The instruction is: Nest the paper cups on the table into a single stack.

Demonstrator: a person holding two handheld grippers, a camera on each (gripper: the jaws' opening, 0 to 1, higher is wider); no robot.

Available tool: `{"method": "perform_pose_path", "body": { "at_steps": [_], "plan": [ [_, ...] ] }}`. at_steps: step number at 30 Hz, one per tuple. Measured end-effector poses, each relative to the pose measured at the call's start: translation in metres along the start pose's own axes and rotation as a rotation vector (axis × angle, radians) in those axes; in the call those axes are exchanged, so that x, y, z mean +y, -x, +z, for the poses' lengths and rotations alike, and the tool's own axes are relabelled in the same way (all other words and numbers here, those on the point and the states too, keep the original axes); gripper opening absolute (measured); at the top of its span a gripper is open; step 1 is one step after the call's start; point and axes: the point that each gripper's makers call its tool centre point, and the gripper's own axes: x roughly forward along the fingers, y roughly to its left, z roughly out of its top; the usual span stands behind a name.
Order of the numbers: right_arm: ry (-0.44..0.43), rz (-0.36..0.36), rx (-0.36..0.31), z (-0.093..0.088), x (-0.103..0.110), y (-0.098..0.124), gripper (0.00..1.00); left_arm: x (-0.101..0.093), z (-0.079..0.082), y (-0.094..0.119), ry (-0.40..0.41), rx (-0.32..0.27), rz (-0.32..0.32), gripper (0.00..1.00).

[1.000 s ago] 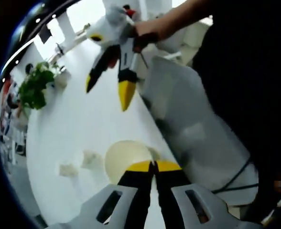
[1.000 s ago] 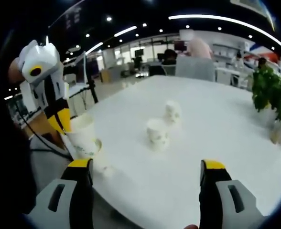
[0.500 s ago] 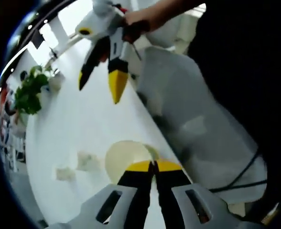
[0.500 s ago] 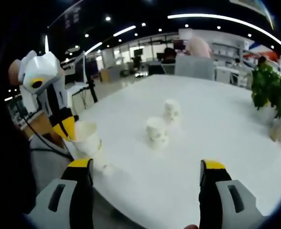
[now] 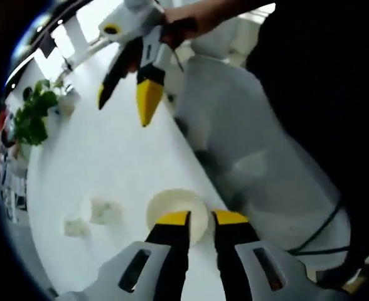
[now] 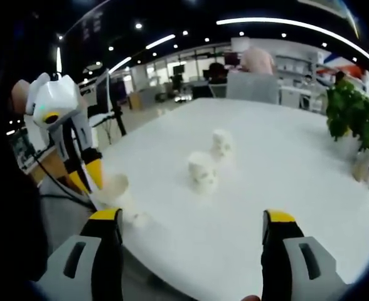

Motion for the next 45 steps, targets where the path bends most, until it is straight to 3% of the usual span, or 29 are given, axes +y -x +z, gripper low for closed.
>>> {"method": "perform_pose_path", "body": {
  "at_steps": [11,18,29,45],
  "plan": [
    [0.007,0.002,-0.008,0.004,0.002,0.000,0.90,-0.002,0.001,0.007,0.064,-0.025,0.018,0.17],
    [0.003,-0.001,-0.010,0.004,0.002,0.001,0.90,0.015,0.017,0.032,0.268,-0.215,0.109,0.18],
    [0.014,0.001,-0.006,0.008,0.003,0.001,0.90,0.038,0.001,0.054,0.395,-0.309,0.239,0.23],
    [0.033,0.014,-0.001,0.017,0.003,-0.007,0.90,0.059,-0.012,0.072,0.555,-0.423,0.357,0.37]
  ]
}}
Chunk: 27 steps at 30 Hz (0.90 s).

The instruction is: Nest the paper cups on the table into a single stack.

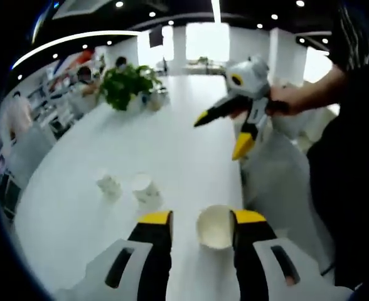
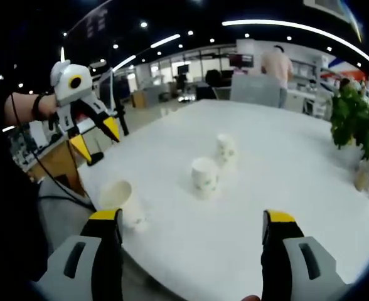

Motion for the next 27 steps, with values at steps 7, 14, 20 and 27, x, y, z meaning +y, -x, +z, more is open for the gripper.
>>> {"method": "perform_pose_path", "body": {
  "at_steps": [7,14,20,27],
  "plan": [
    [0.013,0.001,-0.002,0.005,0.000,0.001,0.90,0.025,-0.005,0.016,0.037,-0.062,0.113,0.40],
    [0.013,0.002,-0.002,0.005,-0.001,0.001,0.90,0.043,-0.015,0.030,0.078,-0.095,0.205,0.56],
    [0.010,0.010,-0.007,0.007,0.004,-0.001,0.91,0.046,-0.019,0.039,0.168,-0.182,0.237,0.63],
    [0.022,0.014,0.011,0.005,0.006,-0.001,0.91,0.051,-0.036,0.046,0.192,-0.179,0.294,0.69]
  ]
}}
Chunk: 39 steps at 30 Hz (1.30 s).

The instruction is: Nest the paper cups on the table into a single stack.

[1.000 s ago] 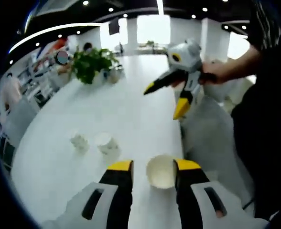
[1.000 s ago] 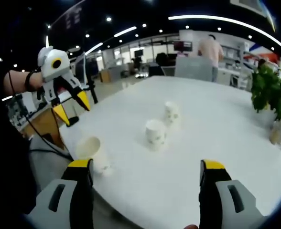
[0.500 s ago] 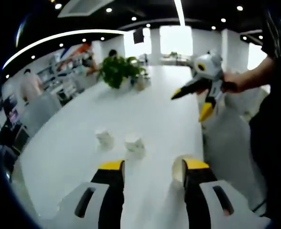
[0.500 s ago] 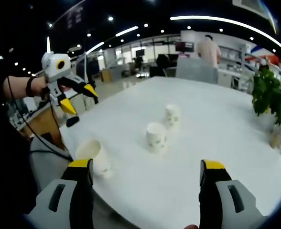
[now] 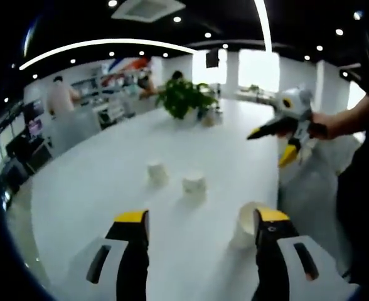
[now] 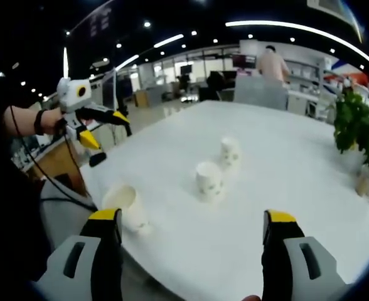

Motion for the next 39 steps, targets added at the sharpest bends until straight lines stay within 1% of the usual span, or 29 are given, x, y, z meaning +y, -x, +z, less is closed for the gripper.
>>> {"method": "perform_pose_path", "body": {
  "at_steps": [2,5,9,13,17,21,24,27,31,34,39],
  "plan": [
    [0.001,-0.002,-0.002,0.001,0.000,0.001,0.91,0.007,-0.005,0.004,-0.016,0.004,0.028,0.72],
    [0.002,-0.006,-0.004,0.003,0.000,0.001,0.91,0.014,-0.006,0.009,0.008,-0.009,0.038,0.75],
    [0.004,-0.008,-0.002,0.002,-0.001,0.000,0.91,0.020,-0.011,0.013,0.008,0.006,0.053,0.80],
    [0.008,-0.008,0.004,0.002,0.000,-0.002,0.92,0.027,-0.017,0.014,0.041,0.023,0.070,0.87],
    [0.011,-0.009,0.002,0.007,-0.001,-0.003,0.94,0.030,-0.023,0.015,0.050,0.034,0.082,0.91],
    [0.011,-0.011,-0.009,0.013,-0.006,-0.006,0.94,0.034,-0.028,0.015,0.058,0.050,0.103,0.99],
    [0.008,-0.012,-0.013,0.015,-0.008,-0.007,0.94,0.036,-0.031,0.016,0.054,0.060,0.118,0.99],
    [0.017,-0.005,-0.010,0.017,-0.007,-0.010,0.95,0.035,-0.030,0.016,0.053,0.051,0.117,0.99],
    [0.019,-0.001,-0.007,0.018,-0.012,-0.016,0.95,0.033,-0.031,0.016,0.062,0.055,0.114,0.99],
    [0.039,0.010,0.005,0.018,-0.017,-0.026,0.93,0.032,-0.031,0.016,0.072,0.049,0.115,0.99],
    [0.059,0.027,0.014,0.021,-0.021,-0.043,0.90,0.032,-0.034,0.016,0.069,0.061,0.124,0.99]
  ]
}}
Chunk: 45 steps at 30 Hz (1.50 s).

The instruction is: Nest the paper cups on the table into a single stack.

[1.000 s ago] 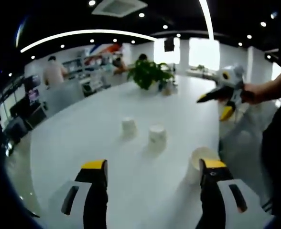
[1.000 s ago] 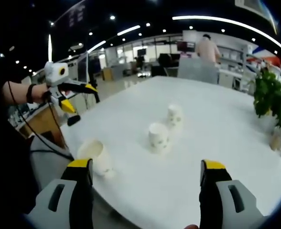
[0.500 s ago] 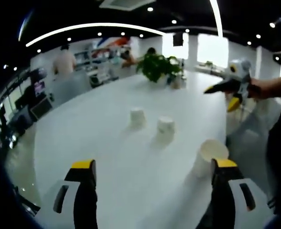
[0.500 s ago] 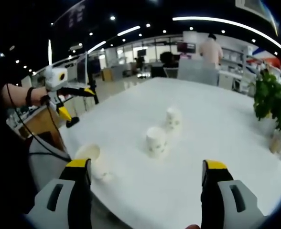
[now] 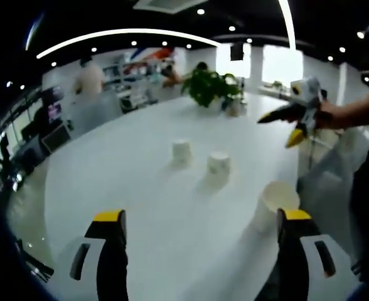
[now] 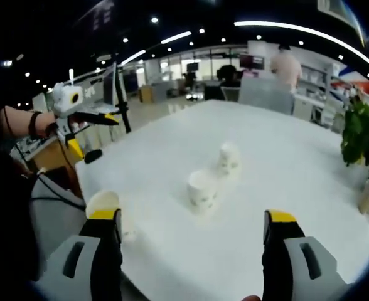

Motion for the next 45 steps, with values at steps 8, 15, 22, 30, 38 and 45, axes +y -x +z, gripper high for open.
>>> {"method": "perform_pose_path", "body": {
  "at_steps": [8,15,22,30,38,45],
  "plan": [
    [0.039,0.046,0.040,0.002,-0.008,-0.040,0.86,-0.001,-0.003,0.001,0.007,0.003,0.009,0.99],
    [0.061,0.075,0.066,0.002,-0.014,-0.067,0.81,0.004,-0.006,0.002,0.035,0.001,0.033,0.99],
    [0.081,0.123,0.100,-0.003,-0.013,-0.089,0.74,0.007,-0.011,0.003,0.051,0.011,0.053,0.98],
    [0.082,0.158,0.123,-0.003,-0.014,-0.114,0.68,0.011,-0.010,0.003,0.107,-0.009,0.084,0.98],
    [0.085,0.188,0.147,-0.005,-0.014,-0.129,0.59,0.011,-0.013,0.000,0.104,-0.004,0.101,0.98],
    [0.104,0.206,0.178,-0.012,-0.013,-0.139,0.52,0.014,-0.018,0.001,0.122,-0.005,0.114,0.98]
  ]
}}
